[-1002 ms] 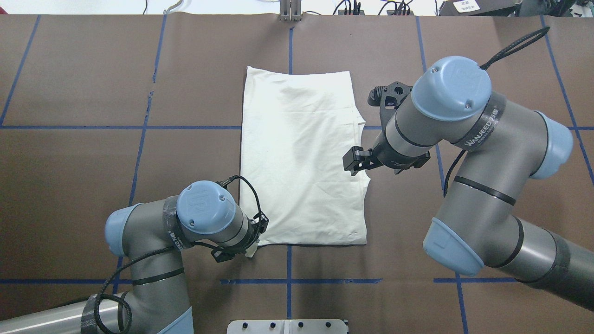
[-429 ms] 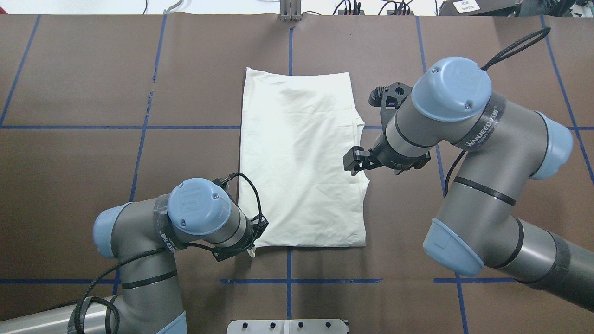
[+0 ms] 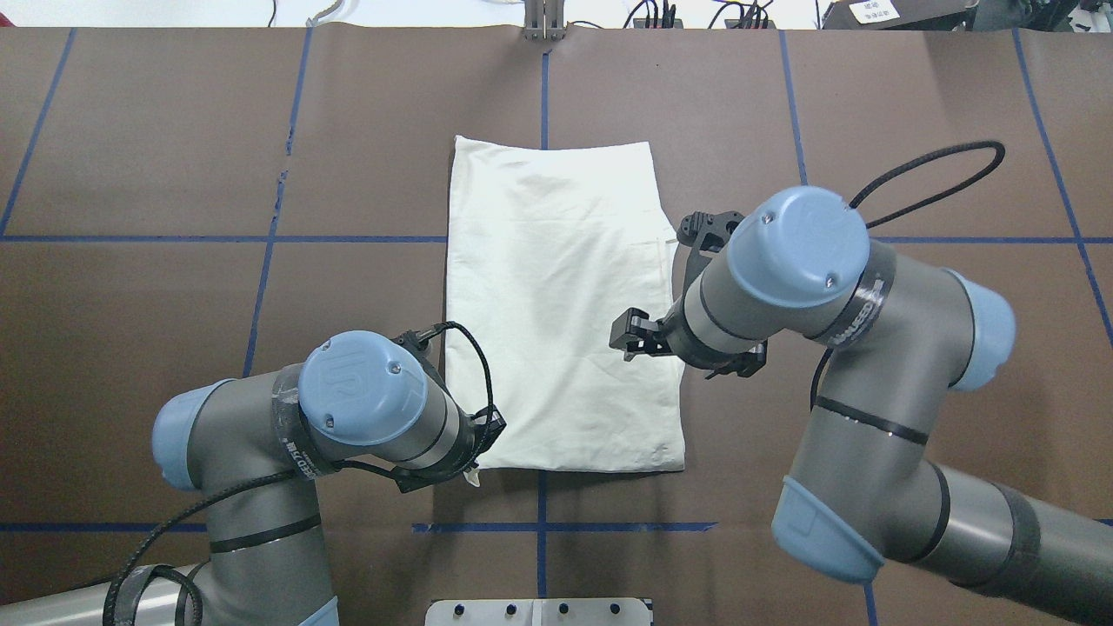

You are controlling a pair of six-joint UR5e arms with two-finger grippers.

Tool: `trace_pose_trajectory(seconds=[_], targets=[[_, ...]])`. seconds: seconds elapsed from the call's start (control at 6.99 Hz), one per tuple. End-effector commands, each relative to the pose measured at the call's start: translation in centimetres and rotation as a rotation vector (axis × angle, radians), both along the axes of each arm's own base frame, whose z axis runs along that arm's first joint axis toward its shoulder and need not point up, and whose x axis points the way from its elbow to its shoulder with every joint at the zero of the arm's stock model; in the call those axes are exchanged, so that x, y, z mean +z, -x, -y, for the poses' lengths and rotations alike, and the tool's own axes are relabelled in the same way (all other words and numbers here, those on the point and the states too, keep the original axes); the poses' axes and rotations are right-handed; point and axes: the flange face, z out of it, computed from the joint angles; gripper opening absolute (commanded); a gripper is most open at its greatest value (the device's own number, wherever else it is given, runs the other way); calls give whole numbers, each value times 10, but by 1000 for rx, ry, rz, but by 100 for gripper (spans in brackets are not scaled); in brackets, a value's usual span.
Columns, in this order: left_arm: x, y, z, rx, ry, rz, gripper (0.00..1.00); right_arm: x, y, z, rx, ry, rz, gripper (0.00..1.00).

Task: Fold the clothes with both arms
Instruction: 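Move the right gripper to the shirt corner nearest the robot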

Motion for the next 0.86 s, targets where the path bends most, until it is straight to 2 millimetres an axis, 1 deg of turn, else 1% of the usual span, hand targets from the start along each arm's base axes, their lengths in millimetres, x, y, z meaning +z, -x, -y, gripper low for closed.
trace_pose_trajectory(seconds=[0.0, 0.14, 0.29, 0.43, 0.57, 0.72], targets=[[-1, 0, 0, 2, -4, -2, 0, 19, 45, -44, 142, 112, -19, 100], [0, -1, 0, 2, -4, -1, 0, 32, 63, -61, 200, 153, -48, 100], [-2, -1, 0, 2, -5, -4, 0, 38, 69, -70, 211, 157, -62, 100], [-3, -1, 0, 2, -6, -7, 0, 48, 77, -73, 208, 157, -84, 100], [-5, -1, 0, 2, -7, -10, 0, 58, 85, -71, 210, 157, -109, 100], [-7, -1, -1, 3, -8, -14, 0, 62, 86, -71, 208, 156, -117, 100]])
